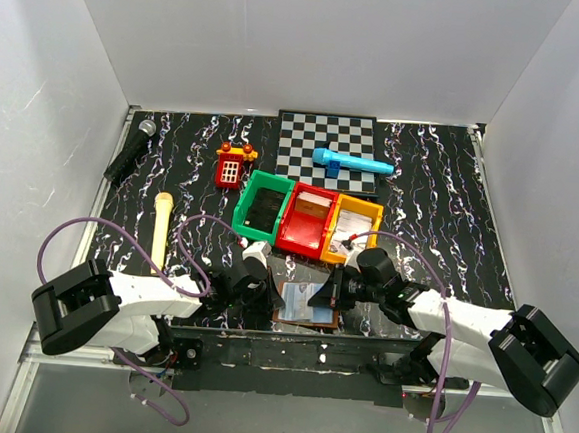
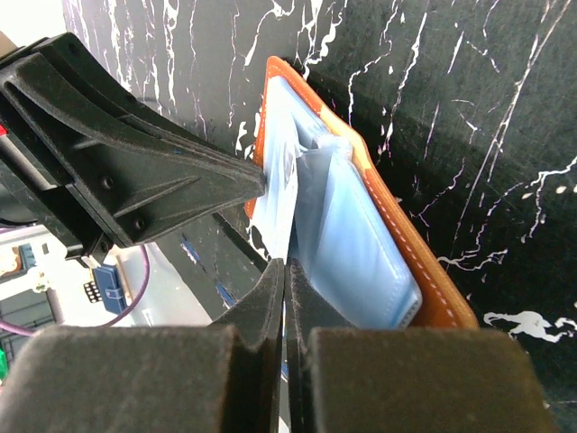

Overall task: Take the credit cards out of the card holder
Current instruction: Remove the credit card from the card holder.

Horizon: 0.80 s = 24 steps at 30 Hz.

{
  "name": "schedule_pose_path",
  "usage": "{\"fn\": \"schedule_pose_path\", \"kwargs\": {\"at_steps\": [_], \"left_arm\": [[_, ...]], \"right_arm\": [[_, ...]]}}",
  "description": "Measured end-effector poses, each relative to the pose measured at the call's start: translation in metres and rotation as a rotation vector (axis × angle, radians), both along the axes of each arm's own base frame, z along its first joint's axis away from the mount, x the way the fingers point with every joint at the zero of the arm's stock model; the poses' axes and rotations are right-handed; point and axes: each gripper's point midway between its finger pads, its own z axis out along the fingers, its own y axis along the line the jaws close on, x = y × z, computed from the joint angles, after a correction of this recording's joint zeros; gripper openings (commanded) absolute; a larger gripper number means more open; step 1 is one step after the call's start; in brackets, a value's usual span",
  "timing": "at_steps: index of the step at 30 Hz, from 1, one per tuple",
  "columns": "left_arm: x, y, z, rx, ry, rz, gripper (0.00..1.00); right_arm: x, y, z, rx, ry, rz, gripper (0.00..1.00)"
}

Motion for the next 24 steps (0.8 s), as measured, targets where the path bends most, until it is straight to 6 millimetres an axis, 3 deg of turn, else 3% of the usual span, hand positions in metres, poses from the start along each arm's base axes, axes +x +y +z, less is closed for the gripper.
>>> {"fn": "schedule_pose_path", "kwargs": {"at_steps": [24], "left_arm": [[-0.001,0.006,-0.003,0.016,0.005,0.015,0.0]], "right_arm": [[-0.004,-0.022,0.009,-0.034,-0.018,-0.017,0.01]]}}
